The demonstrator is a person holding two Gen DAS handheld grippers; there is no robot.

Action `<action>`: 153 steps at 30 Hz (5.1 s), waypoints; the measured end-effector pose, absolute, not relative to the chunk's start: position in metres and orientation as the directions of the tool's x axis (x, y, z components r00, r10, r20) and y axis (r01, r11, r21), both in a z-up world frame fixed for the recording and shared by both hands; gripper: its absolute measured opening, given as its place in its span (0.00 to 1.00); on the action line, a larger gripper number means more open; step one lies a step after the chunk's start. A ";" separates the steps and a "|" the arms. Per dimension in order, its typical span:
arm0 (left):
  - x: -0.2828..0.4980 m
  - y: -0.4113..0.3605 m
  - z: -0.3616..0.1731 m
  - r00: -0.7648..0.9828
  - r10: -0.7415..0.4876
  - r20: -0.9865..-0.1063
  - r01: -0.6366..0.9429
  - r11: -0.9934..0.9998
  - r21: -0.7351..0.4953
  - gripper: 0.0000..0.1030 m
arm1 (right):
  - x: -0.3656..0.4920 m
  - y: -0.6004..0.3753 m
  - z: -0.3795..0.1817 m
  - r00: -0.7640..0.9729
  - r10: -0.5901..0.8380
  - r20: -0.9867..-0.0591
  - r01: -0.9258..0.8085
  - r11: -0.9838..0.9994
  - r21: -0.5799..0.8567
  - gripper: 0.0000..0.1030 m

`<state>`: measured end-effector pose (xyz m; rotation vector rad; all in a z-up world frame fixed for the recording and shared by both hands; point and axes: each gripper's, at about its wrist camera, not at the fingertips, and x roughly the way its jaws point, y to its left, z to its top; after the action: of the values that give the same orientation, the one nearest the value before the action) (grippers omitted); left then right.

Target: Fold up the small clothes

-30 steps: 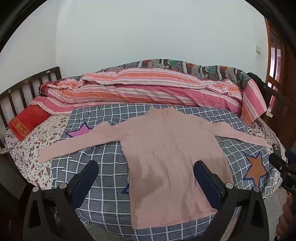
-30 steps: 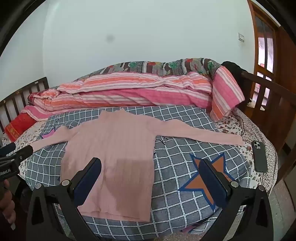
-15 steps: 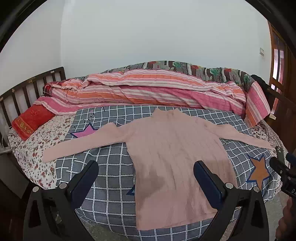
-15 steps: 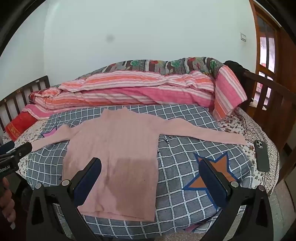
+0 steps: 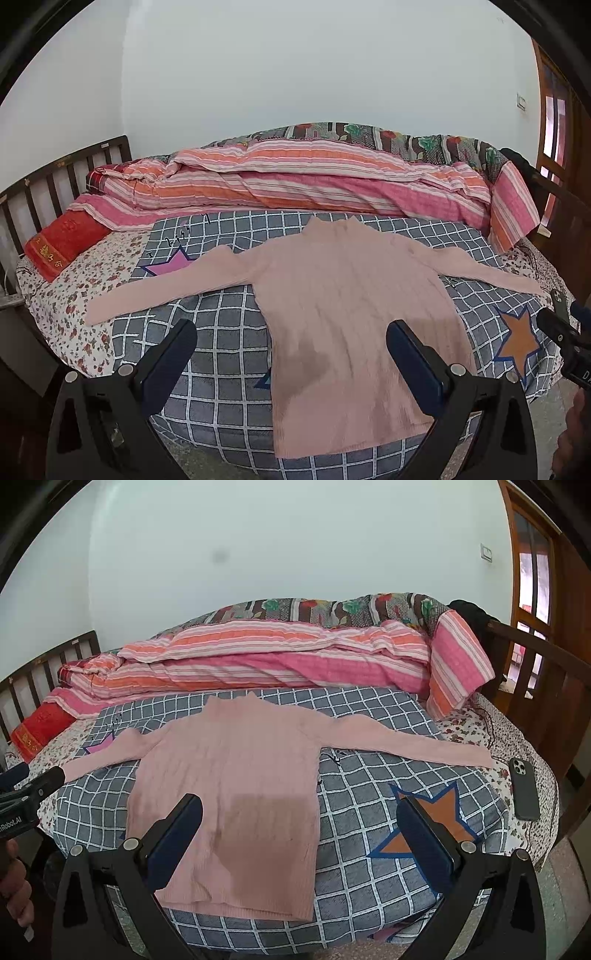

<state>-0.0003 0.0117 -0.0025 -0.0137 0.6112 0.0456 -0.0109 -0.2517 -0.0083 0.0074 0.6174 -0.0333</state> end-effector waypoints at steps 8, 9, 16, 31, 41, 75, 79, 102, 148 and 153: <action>0.001 0.012 -0.003 0.816 0.037 -0.577 -0.047 0.999 -0.002 1.00 | -0.012 -0.253 -0.008 0.816 -0.030 -0.577 0.037 0.999 0.002 1.00; 0.001 0.012 -0.003 0.816 0.038 -0.576 -0.048 0.999 -0.002 1.00 | -0.012 -0.253 -0.008 0.816 -0.030 -0.577 0.037 0.999 0.001 1.00; 0.001 0.014 -0.005 0.816 0.035 -0.577 -0.047 0.999 -0.006 1.00 | -0.011 -0.252 -0.007 0.816 -0.029 -0.578 0.036 0.999 0.000 1.00; -0.003 0.018 -0.006 0.816 0.039 -0.577 -0.056 0.998 -0.012 1.00 | -0.011 -0.247 -0.007 0.816 -0.029 -0.578 0.033 0.999 -0.004 1.00; -0.003 0.018 -0.006 0.817 0.041 -0.575 -0.057 0.998 -0.011 1.00 | -0.011 -0.250 -0.007 0.815 -0.030 -0.578 0.038 0.999 0.002 1.00; 0.054 0.041 -0.061 0.789 0.053 -0.612 -0.075 0.997 -0.011 1.00 | 0.033 -0.249 -0.061 0.762 -0.080 -0.643 0.043 0.996 -0.073 1.00; 0.078 0.055 -0.090 0.762 0.048 -0.646 -0.086 0.996 -0.028 1.00 | 0.051 -0.248 -0.084 0.747 -0.101 -0.657 0.048 0.994 -0.099 1.00; 0.166 0.139 -0.155 0.662 0.058 -0.748 -0.223 0.967 -0.122 0.99 | 0.137 -0.234 -0.138 0.685 -0.032 -0.728 0.036 0.999 -0.009 1.00; 0.289 0.050 -0.032 0.848 0.055 -0.528 -0.109 0.991 -0.073 0.07 | 0.149 -0.307 -0.126 0.724 0.105 -0.682 0.021 0.985 0.174 0.77; 0.317 -0.057 -0.052 0.823 -0.076 -0.564 0.063 0.997 -0.042 0.07 | 0.149 -0.328 -0.131 0.718 0.084 -0.691 0.061 0.981 0.182 0.77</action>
<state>0.3166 -0.0571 -0.0521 -0.0214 0.6004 -0.0741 0.1490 -0.3283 -0.1306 0.1977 0.7711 0.0130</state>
